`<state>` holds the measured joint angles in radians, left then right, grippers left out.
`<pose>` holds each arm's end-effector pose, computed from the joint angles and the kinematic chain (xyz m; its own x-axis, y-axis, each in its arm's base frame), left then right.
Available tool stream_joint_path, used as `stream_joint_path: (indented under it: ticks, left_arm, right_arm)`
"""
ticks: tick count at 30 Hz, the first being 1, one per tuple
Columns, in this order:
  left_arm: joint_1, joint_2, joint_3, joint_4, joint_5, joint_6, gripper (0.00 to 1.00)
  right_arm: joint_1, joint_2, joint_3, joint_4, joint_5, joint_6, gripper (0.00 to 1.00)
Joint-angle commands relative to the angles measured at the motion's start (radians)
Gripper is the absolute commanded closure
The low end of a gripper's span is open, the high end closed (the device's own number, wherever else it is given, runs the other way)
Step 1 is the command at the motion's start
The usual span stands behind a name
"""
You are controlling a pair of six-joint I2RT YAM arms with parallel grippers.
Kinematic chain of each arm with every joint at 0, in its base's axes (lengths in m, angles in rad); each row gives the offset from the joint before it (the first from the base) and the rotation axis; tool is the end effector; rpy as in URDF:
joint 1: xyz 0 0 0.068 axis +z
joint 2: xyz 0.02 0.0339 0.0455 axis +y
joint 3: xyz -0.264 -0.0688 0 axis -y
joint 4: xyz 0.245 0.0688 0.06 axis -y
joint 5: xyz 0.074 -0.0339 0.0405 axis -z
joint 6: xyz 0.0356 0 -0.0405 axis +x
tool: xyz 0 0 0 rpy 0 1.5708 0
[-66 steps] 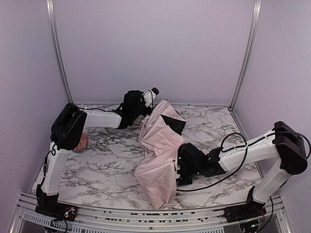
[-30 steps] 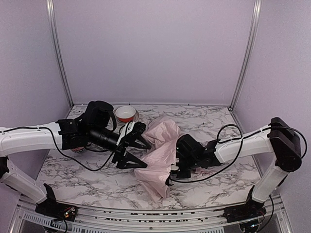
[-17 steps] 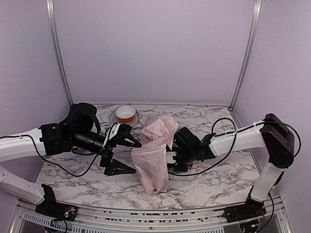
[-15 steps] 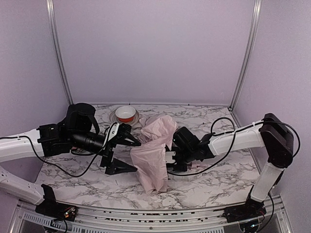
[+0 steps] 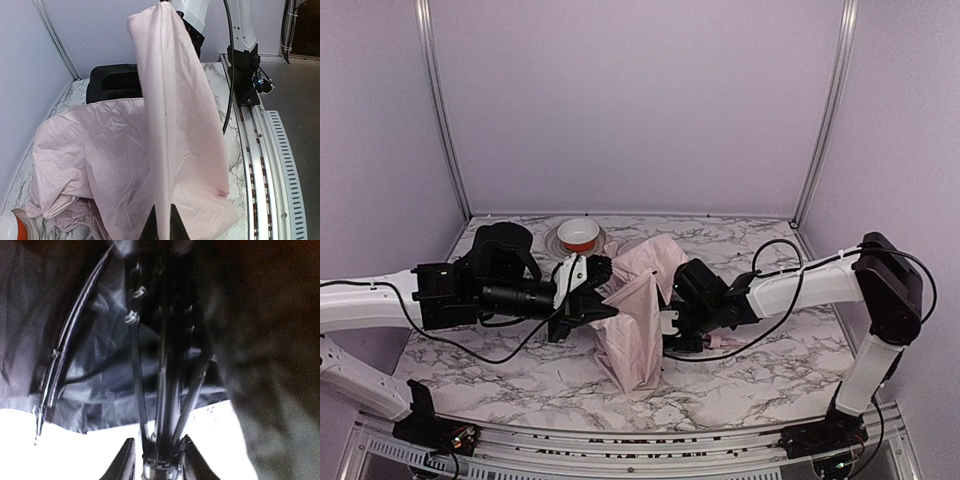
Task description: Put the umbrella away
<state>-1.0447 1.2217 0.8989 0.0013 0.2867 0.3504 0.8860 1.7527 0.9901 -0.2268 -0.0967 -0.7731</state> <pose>0.1337 -0.2504 0.3066 0.1819 0.3424 -0.9218 0.9601 0.1407 0.2418 0.2165 0.2705 0.1558 0.1835 -0.8743 -0.4494 -0.9449 -0.0308 -0.3258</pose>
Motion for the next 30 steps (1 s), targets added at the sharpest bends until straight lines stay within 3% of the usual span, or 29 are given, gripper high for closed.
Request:
stream_joint_path:
  ticks: [1, 3, 5, 6, 7, 11, 16, 21, 23, 26, 30]
  left_arm:
    - [-0.001, -0.057, -0.017, 0.004, -0.016, -0.008, 1.00]
    - [-0.002, -0.076, -0.027, -0.015, -0.040, -0.016, 1.00]
    - [0.000, -0.095, -0.040, -0.031, -0.079, -0.023, 1.00]
    - [0.000, -0.103, -0.049, -0.037, -0.095, -0.029, 1.00]
    - [-0.001, -0.108, -0.055, -0.038, -0.109, -0.034, 1.00]
    - [0.000, -0.094, -0.063, -0.055, -0.094, -0.041, 1.00]
    - [-0.001, -0.039, -0.029, -0.080, -0.070, -0.050, 1.00]
    - [0.000, 0.030, 0.021, -0.074, -0.088, -0.022, 1.00]
    - [0.000, 0.075, 0.047, -0.088, -0.105, -0.005, 1.00]
    - [0.000, 0.146, 0.090, -0.128, -0.111, 0.022, 1.00]
    - [0.001, 0.209, 0.135, -0.166, -0.111, 0.030, 1.00]
  right_arm:
    - [-0.003, -0.069, 0.016, 0.004, 0.010, 0.065, 0.63]
    - [-0.003, -0.116, -0.016, 0.039, 0.029, 0.087, 0.55]
    - [-0.003, -0.179, -0.063, 0.085, 0.042, 0.095, 0.25]
    - [-0.003, -0.210, -0.091, 0.106, 0.045, 0.092, 0.04]
    - [-0.003, -0.243, -0.115, 0.125, 0.045, 0.089, 0.01]
    - [-0.003, -0.356, -0.167, 0.108, 0.018, 0.075, 0.01]
    - [-0.019, -0.478, -0.116, -0.024, -0.092, 0.134, 0.01]
    - [-0.187, -0.498, 0.015, -0.051, -0.513, 0.247, 0.02]
    - [-0.255, -0.477, 0.017, 0.116, -0.629, 0.387, 0.02]
    - [-0.283, -0.363, 0.027, 0.318, -0.625, 0.574, 0.03]
    - [-0.281, -0.119, 0.209, 0.178, -0.655, 0.605, 0.22]
